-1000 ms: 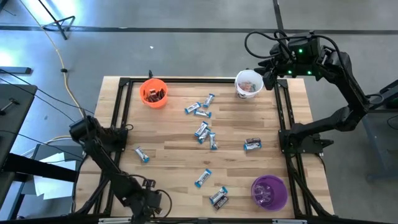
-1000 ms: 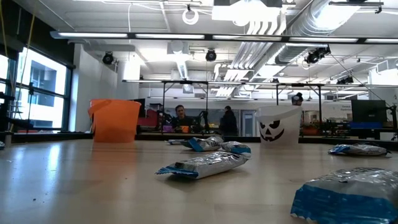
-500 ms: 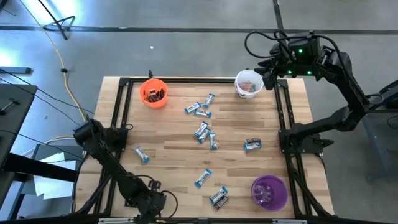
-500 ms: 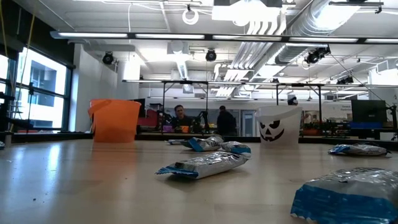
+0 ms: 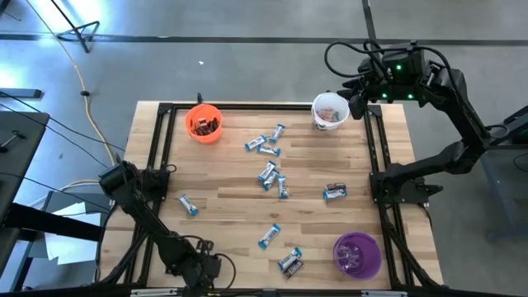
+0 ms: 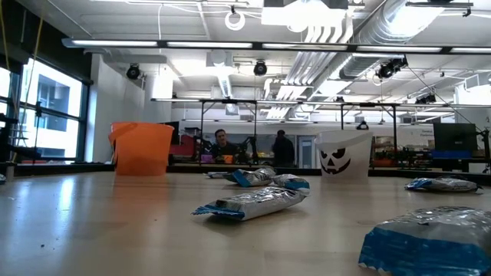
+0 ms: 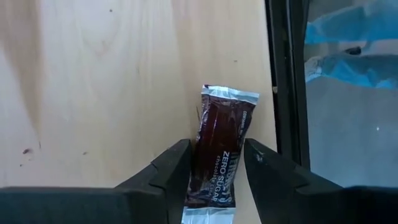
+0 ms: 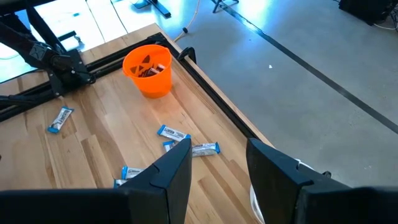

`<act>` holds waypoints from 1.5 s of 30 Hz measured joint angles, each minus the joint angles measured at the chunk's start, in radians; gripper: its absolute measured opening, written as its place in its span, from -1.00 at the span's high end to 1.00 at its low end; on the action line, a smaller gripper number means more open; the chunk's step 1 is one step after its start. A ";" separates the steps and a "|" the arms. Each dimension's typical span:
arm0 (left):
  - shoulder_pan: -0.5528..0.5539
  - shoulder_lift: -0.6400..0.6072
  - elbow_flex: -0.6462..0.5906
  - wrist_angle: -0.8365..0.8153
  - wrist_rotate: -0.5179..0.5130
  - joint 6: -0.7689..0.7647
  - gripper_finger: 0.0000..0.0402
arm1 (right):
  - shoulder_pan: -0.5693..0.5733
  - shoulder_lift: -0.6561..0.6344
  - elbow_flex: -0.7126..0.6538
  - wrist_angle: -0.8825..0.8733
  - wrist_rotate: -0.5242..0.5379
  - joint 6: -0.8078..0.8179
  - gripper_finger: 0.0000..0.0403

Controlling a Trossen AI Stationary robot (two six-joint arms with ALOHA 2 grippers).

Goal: Sort candy
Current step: Put the brown chocolate into the orange bucket

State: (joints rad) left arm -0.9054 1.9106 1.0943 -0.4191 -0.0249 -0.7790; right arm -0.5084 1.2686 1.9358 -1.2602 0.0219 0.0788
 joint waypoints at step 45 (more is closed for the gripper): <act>0.012 -0.288 -0.007 -0.207 -0.120 -0.278 0.84 | 0.000 0.000 0.000 0.000 0.000 0.000 0.26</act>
State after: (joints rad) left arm -0.8936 1.6226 1.0870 -0.6261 -0.1452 -1.0571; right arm -0.5083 1.2686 1.9360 -1.2599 0.0219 0.0788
